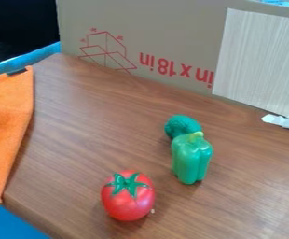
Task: Unfold cloth from left to right
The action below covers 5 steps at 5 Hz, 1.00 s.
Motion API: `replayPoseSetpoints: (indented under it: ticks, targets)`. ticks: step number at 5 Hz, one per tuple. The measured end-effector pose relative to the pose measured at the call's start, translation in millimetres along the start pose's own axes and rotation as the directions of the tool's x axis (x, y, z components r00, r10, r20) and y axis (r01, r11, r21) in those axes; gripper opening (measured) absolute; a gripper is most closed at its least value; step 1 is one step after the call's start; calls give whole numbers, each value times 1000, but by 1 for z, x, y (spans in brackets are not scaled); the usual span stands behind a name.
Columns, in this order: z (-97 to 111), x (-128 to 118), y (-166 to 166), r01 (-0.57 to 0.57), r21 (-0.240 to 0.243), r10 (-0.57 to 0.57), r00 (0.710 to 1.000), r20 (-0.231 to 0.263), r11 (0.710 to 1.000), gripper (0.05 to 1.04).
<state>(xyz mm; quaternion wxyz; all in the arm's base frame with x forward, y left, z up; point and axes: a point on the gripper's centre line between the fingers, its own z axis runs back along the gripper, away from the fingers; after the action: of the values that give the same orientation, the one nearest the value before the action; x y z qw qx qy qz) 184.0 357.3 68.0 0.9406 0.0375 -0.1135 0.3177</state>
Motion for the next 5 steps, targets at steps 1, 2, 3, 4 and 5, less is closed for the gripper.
replayPoseSetpoints:
  ticks: [1,2,3,4,5]
  targets:
    - [-2,2,1,-3,12,3,1000,12,1000,999]
    - [-8,0,2,-26,21,26,1000,9,999,950]
    - [-10,0,2,-35,15,35,999,7,999,669]
    - [-12,-2,-2,-36,-9,36,999,-2,999,368]
    - [-9,-2,-5,-40,-34,40,999,-15,999,164]
